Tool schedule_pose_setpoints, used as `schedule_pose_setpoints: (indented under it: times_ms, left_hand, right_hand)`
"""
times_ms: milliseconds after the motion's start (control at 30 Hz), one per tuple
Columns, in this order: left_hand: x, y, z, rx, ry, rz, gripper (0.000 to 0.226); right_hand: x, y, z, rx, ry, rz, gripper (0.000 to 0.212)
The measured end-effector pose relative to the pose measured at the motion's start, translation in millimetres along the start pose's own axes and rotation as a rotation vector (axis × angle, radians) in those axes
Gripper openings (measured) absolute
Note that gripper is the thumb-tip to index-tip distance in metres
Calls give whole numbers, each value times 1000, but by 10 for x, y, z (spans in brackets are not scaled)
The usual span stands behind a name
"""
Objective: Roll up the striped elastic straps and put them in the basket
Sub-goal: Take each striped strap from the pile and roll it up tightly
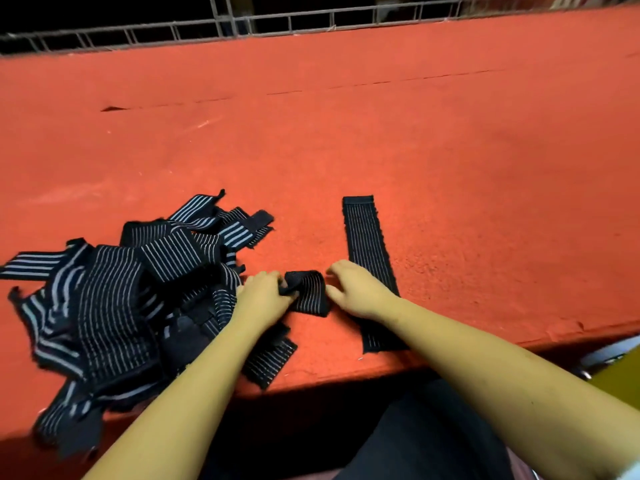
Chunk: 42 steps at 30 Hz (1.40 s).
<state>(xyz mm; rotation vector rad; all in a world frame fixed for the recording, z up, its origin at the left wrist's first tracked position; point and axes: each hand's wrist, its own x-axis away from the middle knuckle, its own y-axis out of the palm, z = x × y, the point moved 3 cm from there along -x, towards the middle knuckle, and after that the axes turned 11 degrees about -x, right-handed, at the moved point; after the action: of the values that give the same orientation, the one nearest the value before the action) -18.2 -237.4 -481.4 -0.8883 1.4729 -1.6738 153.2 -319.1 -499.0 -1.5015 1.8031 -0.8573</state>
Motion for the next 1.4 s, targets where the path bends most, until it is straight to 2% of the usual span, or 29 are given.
schedule_pose_setpoints:
  times_ms: [133,233,267,333,400,467,500,567,633,700,767,900,1067,1167,1233,1300,1367,1400]
  left_hand:
    - [47,-223,39,464,45,22,26]
    - [43,-526,122,620,103,60,35]
    - [43,-626,162,643,129,68,36]
    - [55,-796,251,656,192,58,36]
    - [58,-919,328,661,240,38,30]
    - [28,-1001,343,653,253,28,20]
    - [16,-1042,335,640,243,23,13]
    - [-10,-1070,287,577,228,-14,16]
    - [-4,-1045,238,411,217,-112,24]
    - [21,-1006,179,249,215,-184,21]
    - [43,-988,117,205,213,-207,20]
    - [63,-1015,61,234,188,-169,20]
    - [7,-1066,-98,182,140,-83,5]
    - [76,-1094,-108,435,168,-101,5]
    - [153,-1117,-45,712,184,-85,4]
    - [196,-1150,19,727,273,-43,8]
    - [238,-1168,129,625,398,-101,23]
    - [257,-1173,183,575,443,-143,31]
  right_hand:
    - [38,-44,-225,-542,42,28,36]
    - [84,-119,-432,-1127,138,-106,33]
    - [92,-147,-470,-1252,145,-138,39]
    - [83,-188,-516,-1309,109,-157,46]
    - [73,-250,-550,-1297,64,-104,38]
    - [60,-402,-558,-1142,10,22,21]
    - [58,-497,-533,-1027,-1,87,20]
    - [39,-690,-416,-929,41,205,30]
    - [31,-863,-274,-944,131,283,35]
    - [46,-1035,-145,-919,224,396,42]
    - [98,-1199,-4,-821,311,518,42]
    - [126,-1273,146,-367,327,431,33]
    - [171,-1439,390,-369,488,618,25]
    - [233,-1429,594,-323,557,493,18]
    - [256,-1340,625,-268,548,278,15]
    - [275,-1258,560,-209,479,8,8]
    - [295,-1196,375,-207,368,-238,46]
    - [306,-1189,223,-226,310,-298,64]
